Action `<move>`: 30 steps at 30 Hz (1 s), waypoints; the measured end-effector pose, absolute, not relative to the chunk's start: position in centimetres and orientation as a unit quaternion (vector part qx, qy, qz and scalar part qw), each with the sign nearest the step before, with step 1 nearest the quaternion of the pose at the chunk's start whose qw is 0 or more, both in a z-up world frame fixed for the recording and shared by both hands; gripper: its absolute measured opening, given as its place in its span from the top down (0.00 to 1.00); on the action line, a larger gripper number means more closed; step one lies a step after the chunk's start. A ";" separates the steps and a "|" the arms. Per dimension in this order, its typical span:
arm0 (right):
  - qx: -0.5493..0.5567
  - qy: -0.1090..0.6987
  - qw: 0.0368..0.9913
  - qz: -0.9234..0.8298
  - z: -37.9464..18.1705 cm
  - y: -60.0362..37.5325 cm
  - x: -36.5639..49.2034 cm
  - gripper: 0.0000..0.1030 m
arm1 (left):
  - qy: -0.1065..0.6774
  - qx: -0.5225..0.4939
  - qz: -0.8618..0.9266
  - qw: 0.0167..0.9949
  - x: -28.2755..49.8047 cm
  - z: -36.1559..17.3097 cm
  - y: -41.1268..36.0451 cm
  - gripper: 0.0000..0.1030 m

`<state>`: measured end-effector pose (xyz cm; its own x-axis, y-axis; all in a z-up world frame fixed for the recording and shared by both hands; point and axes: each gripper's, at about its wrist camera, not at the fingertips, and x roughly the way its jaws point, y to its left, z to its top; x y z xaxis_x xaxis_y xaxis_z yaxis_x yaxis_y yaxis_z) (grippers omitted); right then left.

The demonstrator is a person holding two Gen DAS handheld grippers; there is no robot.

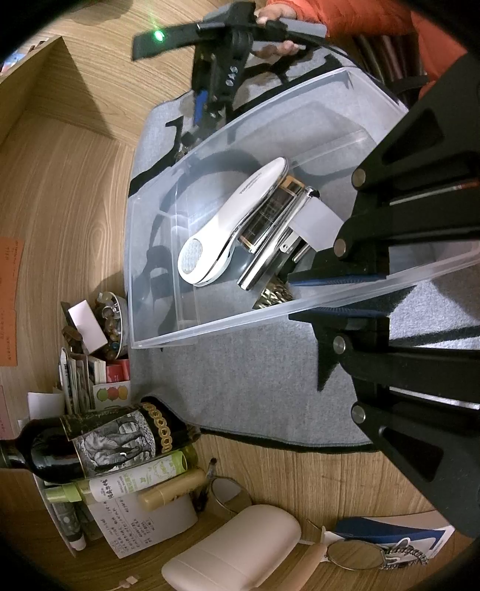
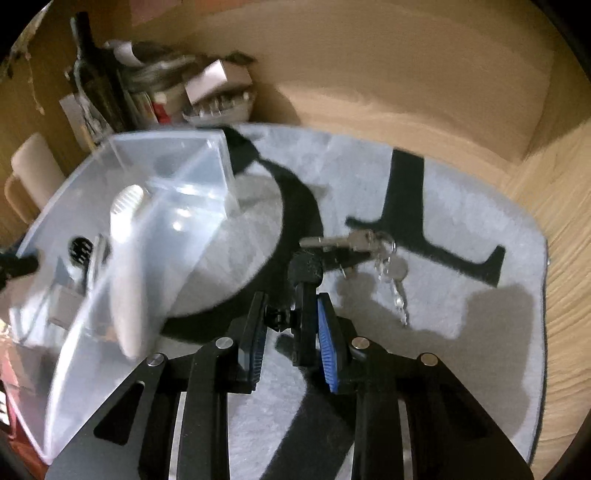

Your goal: Organize rigid objects

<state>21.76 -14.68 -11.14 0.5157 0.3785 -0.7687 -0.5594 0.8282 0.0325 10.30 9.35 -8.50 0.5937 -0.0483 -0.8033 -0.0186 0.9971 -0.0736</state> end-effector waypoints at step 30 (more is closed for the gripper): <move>-0.163 0.337 0.829 0.417 -6.1 -3.8 16.0 0.77 | 0.449 -0.035 -0.009 0.893 10.2 -8.5 9.2 0.90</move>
<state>16.00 -3.82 -6.05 0.4262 0.5808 -0.6936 -0.8003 0.5995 0.0102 10.18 9.21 -8.49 0.5961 -0.0480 -0.8015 -0.0156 0.9973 -0.0713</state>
